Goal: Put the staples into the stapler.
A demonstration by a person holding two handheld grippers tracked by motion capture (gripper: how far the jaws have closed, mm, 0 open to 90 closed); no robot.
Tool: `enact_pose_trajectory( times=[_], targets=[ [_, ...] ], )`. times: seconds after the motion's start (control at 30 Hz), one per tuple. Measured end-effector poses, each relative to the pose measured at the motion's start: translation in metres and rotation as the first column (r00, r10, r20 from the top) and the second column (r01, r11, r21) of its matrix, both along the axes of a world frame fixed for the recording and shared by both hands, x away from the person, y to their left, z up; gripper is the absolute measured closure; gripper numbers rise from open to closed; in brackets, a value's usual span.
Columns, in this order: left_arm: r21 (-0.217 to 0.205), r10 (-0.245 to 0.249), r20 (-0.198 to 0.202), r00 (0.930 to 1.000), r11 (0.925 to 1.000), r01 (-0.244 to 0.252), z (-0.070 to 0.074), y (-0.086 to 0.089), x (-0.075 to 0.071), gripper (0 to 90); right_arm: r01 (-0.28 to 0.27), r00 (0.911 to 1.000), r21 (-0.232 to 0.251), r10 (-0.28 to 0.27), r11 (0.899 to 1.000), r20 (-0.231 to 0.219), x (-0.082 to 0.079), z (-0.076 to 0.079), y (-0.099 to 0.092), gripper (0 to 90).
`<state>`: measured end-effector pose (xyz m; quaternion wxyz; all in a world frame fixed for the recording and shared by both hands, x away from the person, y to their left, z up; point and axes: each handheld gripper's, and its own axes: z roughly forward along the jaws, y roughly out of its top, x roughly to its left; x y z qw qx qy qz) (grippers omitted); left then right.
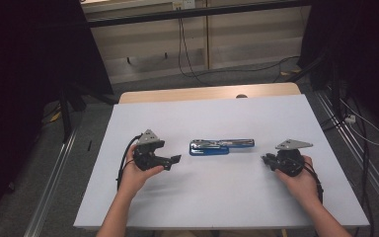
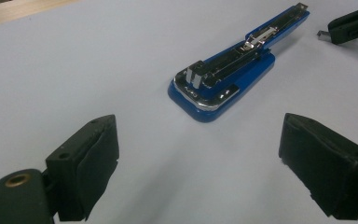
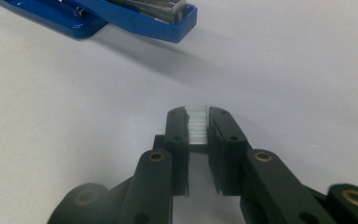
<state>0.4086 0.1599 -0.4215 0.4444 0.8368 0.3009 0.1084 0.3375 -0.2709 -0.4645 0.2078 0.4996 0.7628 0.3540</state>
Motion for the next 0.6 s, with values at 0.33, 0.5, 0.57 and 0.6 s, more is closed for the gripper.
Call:
enact_pose_trajectory(
  times=[0.33, 0.5, 0.57, 0.6],
  targets=[
    [-0.012, 0.006, -0.005, 1.0000, 0.9999, -0.006, 0.0004, 0.0006, -0.0005, 12.2, 0.001, 0.9999, 0.010, 0.000, 1.000, -0.014, 0.0032, 0.0003, 0.0022, 74.0],
    [-0.007, 0.009, 0.002, 1.0000, 0.9999, -0.009, 0.0010, 0.0016, -0.0010, 12.2, -0.009, 0.9998, 0.005, 0.009, 1.000, -0.016, 0.0052, 0.0004, 0.0019, 79.0],
    [-0.008, 0.009, 0.005, 0.9999, 0.9999, -0.009, 0.0014, 0.0019, -0.0010, 12.2, -0.021, 0.9997, -0.008, 0.021, 1.000, -0.009, 0.0053, 0.0005, 0.0021, 79.1],
    [-0.012, 0.009, 0.002, 1.0000, 0.9999, -0.009, 0.0014, 0.0017, -0.0012, 12.2, -0.025, 0.9996, -0.010, 0.025, 1.000, -0.008, 0.0055, 0.0005, 0.0019, 79.1]
  ],
)
